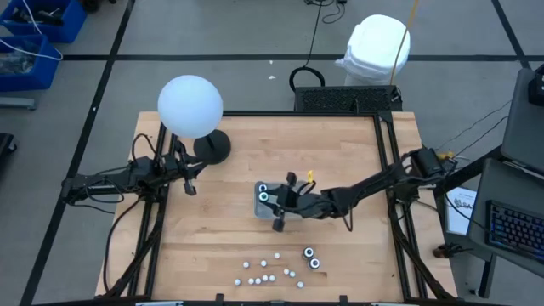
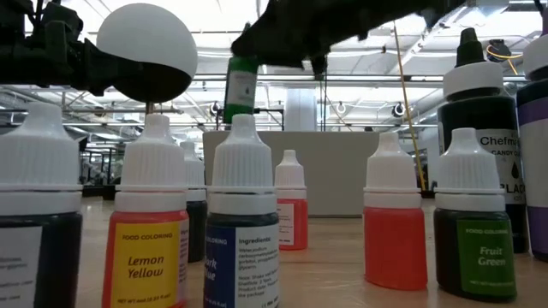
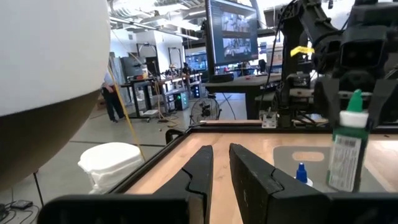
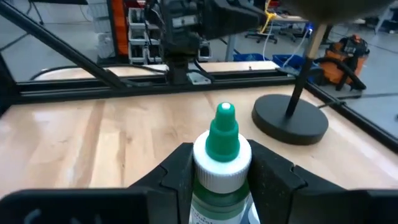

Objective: Pick & Place food coloring
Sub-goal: Put the large green food coloring bottle into the gray bin

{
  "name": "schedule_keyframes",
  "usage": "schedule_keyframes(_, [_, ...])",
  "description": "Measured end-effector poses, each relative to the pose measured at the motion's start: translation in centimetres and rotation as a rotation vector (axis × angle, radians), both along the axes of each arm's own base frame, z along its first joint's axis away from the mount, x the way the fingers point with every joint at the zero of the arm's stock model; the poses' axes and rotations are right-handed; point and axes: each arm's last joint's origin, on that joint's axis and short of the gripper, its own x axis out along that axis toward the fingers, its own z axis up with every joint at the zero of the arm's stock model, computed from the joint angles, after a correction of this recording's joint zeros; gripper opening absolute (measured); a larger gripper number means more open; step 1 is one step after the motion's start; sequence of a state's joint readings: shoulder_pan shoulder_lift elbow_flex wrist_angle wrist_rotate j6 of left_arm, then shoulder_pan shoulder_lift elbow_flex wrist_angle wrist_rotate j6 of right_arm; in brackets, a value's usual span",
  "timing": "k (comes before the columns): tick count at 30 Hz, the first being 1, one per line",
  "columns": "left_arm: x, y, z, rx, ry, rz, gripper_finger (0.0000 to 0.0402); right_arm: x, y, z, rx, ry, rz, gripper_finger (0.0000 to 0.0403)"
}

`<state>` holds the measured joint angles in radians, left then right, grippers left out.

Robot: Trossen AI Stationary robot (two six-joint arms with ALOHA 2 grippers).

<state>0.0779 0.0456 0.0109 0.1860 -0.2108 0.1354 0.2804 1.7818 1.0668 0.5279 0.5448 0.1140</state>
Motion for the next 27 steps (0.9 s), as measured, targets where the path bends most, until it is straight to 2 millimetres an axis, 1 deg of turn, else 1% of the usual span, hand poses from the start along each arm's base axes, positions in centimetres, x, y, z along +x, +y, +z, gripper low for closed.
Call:
schedule_keyframes(7, [0.0, 0.0, 0.0, 0.018, 0.007, 0.003, 0.0063, 0.7, -0.6, -1.7, 0.034, 0.011, -0.032, 0.0117])
schedule_keyframes(17, [0.0, 0.0, 0.0, 0.022, 0.009, 0.004, 0.0063, 0.7, -0.6, -1.9, 0.05, 0.024, -0.039, 0.0118])
schedule_keyframes(22, [0.0, 0.0, 0.0, 0.022, 0.009, 0.004, 0.0063, 1.2, -0.4, -3.9, 0.057, 0.048, -0.044, 0.0116])
schedule_keyframes(27, [0.0, 0.0, 0.0, 0.022, 0.011, 0.003, 0.0063, 1.5, -0.4, -5.1, 0.068, 0.062, -0.05, 0.0117])
